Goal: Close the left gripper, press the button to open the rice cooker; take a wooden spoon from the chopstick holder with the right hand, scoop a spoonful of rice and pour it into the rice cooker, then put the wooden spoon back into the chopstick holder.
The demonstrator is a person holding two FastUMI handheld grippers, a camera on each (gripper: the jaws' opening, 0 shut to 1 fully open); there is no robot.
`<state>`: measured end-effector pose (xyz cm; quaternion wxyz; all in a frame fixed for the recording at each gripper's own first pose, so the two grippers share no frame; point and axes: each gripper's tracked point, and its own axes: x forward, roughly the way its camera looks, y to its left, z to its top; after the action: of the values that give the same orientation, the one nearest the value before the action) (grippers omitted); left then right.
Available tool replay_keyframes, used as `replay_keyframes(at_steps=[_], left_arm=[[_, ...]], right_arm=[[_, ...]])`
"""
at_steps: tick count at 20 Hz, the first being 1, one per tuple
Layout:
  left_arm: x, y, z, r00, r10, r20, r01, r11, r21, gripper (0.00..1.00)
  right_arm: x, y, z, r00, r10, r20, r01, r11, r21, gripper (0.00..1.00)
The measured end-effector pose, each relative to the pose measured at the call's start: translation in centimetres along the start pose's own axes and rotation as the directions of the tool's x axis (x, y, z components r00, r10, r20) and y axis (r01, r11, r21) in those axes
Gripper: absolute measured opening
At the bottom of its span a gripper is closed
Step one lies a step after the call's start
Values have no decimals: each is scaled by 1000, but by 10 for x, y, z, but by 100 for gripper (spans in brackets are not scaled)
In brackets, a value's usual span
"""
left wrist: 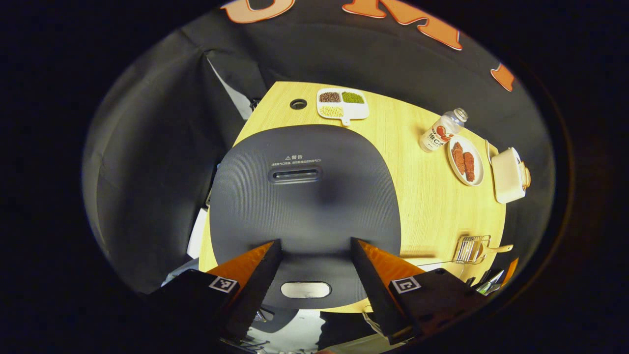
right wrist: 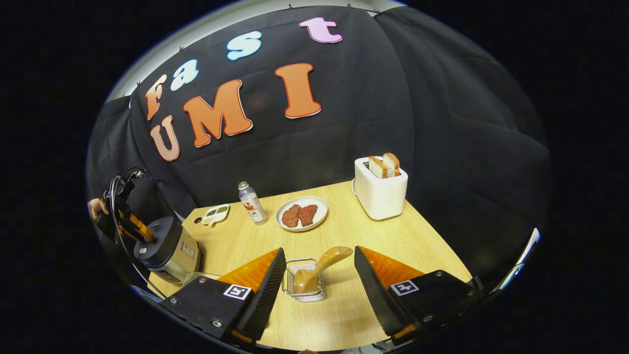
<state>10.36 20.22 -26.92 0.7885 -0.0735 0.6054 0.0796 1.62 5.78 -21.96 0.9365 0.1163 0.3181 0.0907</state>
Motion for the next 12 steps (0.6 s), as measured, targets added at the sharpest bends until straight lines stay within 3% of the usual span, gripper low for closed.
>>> replay_keyframes(at_steps=[4,6,9,12], left_arm=[[-10,6,0,991,14,135,-15,1000,7,96],[-30,0,13,962,5,273,-16,999,39,96],[-79,-19,33,886,-35,462,3,998,70,97],[-138,-33,52,763,-66,643,-8,994,111,96]], right_arm=[[-5,18,25,998,17,65,-14,998,-56,87],[-14,27,43,993,27,115,-17,996,-83,87],[-22,41,70,980,43,197,-19,992,-124,87],[-30,58,93,963,68,263,-26,987,-161,87]])
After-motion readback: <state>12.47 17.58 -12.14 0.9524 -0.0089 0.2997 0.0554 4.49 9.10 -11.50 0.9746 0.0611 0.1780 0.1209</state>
